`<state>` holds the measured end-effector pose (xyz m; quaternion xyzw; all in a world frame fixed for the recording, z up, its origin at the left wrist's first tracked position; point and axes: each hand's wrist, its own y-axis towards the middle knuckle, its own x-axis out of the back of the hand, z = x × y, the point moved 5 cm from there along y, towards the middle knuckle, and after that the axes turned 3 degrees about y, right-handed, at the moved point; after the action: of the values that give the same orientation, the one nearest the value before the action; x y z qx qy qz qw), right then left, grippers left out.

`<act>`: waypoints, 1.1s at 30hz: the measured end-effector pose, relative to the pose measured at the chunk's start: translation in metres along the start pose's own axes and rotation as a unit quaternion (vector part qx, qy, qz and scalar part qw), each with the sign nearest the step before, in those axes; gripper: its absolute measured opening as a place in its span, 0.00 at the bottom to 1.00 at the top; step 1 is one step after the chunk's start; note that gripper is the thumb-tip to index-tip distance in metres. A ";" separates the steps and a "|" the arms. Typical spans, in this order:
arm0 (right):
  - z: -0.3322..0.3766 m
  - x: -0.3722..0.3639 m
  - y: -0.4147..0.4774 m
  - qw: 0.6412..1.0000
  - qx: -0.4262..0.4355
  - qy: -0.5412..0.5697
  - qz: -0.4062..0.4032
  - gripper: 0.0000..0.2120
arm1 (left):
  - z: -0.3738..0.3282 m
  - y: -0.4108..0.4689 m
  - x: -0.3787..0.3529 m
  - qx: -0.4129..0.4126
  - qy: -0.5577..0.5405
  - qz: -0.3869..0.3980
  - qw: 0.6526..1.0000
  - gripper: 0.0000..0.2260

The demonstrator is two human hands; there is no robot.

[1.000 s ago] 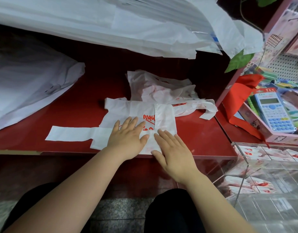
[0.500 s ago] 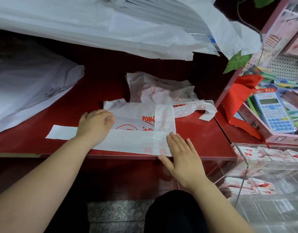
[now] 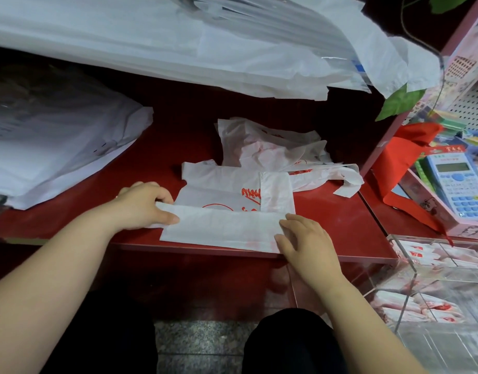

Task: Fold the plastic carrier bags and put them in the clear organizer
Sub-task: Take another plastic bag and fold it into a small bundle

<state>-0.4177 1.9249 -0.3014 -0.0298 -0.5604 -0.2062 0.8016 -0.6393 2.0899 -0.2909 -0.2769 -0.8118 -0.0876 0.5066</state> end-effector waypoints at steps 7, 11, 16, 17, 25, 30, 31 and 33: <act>0.000 -0.006 -0.001 0.999 -0.012 -0.033 0.011 0.31 | -0.011 0.003 0.007 0.004 -0.240 -0.102 0.965 0.06; 0.001 -0.007 -0.001 0.997 -0.020 -0.071 0.014 0.31 | -0.007 0.011 -0.001 0.038 -0.153 -0.114 0.981 0.06; 0.001 -0.010 -0.001 0.996 -0.028 -0.088 0.004 0.35 | -0.014 0.006 0.002 0.053 0.055 -0.150 0.986 0.03; 0.002 -0.010 -0.001 0.996 -0.030 -0.087 -0.001 0.39 | -0.014 0.005 0.004 0.057 0.095 -0.167 0.980 0.03; 0.005 -0.012 0.001 0.994 -0.032 -0.108 0.005 0.45 | -0.122 -0.027 -0.057 -0.279 0.124 -0.202 0.931 0.18; 0.005 -0.014 -0.002 0.997 -0.017 -0.069 -0.013 0.41 | -0.116 -0.007 -0.088 -0.134 0.160 -0.022 0.978 0.22; 0.006 -0.012 -0.002 0.998 -0.012 -0.059 -0.028 0.40 | -0.110 -0.003 -0.087 -0.126 0.163 -0.011 0.979 0.23; 0.008 -0.010 -0.004 0.998 -0.006 -0.064 -0.024 0.39 | -0.100 0.001 -0.080 -0.103 0.173 0.009 0.979 0.23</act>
<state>-0.4290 1.9261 -0.3089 -0.0344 -0.6098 -0.2265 0.7587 -0.5346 2.0200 -0.3140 -0.3159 -0.6958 -0.2125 0.6090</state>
